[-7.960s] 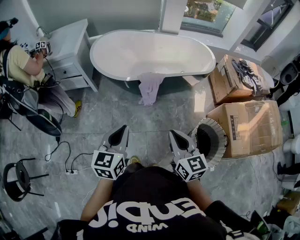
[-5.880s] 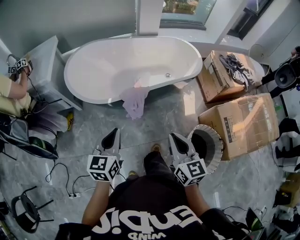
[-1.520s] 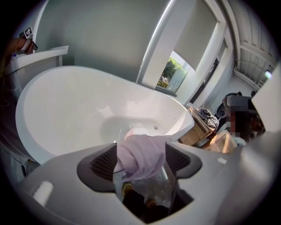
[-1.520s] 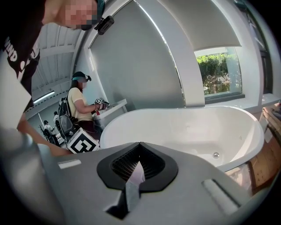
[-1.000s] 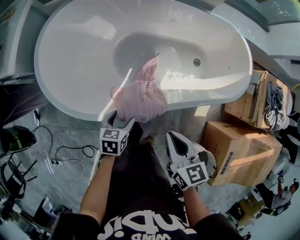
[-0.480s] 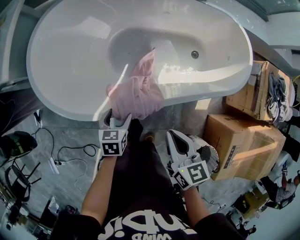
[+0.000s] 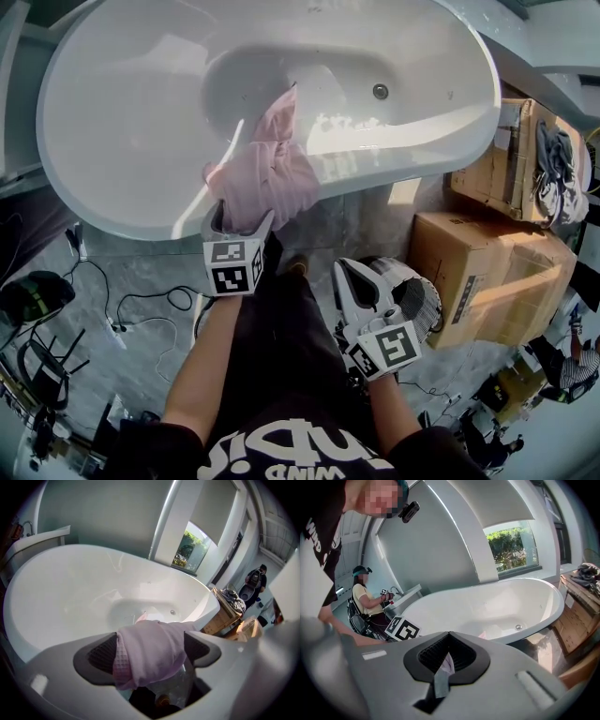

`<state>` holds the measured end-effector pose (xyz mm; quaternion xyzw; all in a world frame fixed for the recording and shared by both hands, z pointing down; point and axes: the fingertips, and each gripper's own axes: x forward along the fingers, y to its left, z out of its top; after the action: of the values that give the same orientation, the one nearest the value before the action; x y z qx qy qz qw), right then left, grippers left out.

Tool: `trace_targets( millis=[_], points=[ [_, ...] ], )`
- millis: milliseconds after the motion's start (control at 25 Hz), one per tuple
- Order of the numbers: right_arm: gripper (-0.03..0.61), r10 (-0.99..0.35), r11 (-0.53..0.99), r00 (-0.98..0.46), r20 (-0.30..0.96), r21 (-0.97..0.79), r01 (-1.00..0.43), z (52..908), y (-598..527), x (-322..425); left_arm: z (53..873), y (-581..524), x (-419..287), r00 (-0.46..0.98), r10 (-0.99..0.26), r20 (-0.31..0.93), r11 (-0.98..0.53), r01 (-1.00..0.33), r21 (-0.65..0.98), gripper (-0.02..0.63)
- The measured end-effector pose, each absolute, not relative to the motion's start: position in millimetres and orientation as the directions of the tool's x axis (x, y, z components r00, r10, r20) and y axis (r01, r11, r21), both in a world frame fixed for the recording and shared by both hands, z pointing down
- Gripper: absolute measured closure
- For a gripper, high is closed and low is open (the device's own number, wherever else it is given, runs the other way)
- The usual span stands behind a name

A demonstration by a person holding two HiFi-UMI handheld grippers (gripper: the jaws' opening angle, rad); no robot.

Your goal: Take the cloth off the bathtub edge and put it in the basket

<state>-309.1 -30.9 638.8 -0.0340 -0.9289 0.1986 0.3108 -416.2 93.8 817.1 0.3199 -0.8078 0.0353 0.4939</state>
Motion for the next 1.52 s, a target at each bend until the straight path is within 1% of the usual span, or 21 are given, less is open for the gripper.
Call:
trace_targets(
  millis=[120, 160, 400, 720, 880, 1040, 1160, 1240, 1360, 1400, 1520],
  points=[
    [0.572, 0.183, 0.917, -0.802, 0.568, -0.393, -0.069, 641, -31, -304, 822, 87, -414, -0.325, -0.450, 0.832, 0.800, -0.561, 0.213, 0.136],
    [0.572, 0.181, 0.917, -0.802, 0.569, -0.393, -0.072, 641, -30, -303, 824, 87, -414, -0.339, -0.432, 0.836, 0.808, -0.556, 0.192, 0.126],
    [0.572, 0.176, 0.915, -0.800, 0.574, -0.395, -0.082, 645, -33, -296, 821, 81, -421, -0.401, -0.379, 0.834, 0.846, -0.516, 0.137, 0.126],
    [0.572, 0.187, 0.913, -0.800, 0.570, -0.402, -0.073, 648, -32, -292, 823, 84, -421, -0.389, -0.358, 0.849, 0.849, -0.513, 0.124, 0.131],
    [0.572, 0.192, 0.912, -0.802, 0.566, -0.405, -0.068, 648, -32, -291, 821, 86, -421, -0.378, -0.365, 0.851, 0.841, -0.527, 0.127, 0.171],
    [0.572, 0.193, 0.911, -0.803, 0.565, -0.406, -0.067, 648, -32, -291, 826, 90, -421, -0.356, -0.391, 0.849, 0.824, -0.546, 0.151, 0.255],
    [0.572, 0.190, 0.911, -0.804, 0.563, -0.407, -0.070, 648, -32, -293, 827, 92, -424, -0.333, -0.417, 0.846, 0.817, -0.546, 0.187, 0.337],
    [0.572, 0.188, 0.911, -0.807, 0.560, -0.407, -0.071, 647, -32, -293, 826, 92, -425, -0.313, -0.435, 0.844, 0.811, -0.543, 0.217, 0.368],
    [0.572, 0.182, 0.911, -0.809, 0.559, -0.405, -0.075, 644, -34, -293, 824, 92, -426, -0.297, -0.458, 0.838, 0.819, -0.508, 0.268, 0.424],
    [0.572, 0.179, 0.912, -0.810, 0.558, -0.404, -0.077, 643, -34, -294, 823, 93, -427, -0.297, -0.463, 0.835, 0.825, -0.489, 0.283, 0.452],
    [0.572, 0.167, 0.914, -0.817, 0.553, -0.397, -0.081, 638, -37, -296, 820, 96, -430, -0.287, -0.480, 0.829, 0.828, -0.459, 0.321, 0.493]
  ],
)
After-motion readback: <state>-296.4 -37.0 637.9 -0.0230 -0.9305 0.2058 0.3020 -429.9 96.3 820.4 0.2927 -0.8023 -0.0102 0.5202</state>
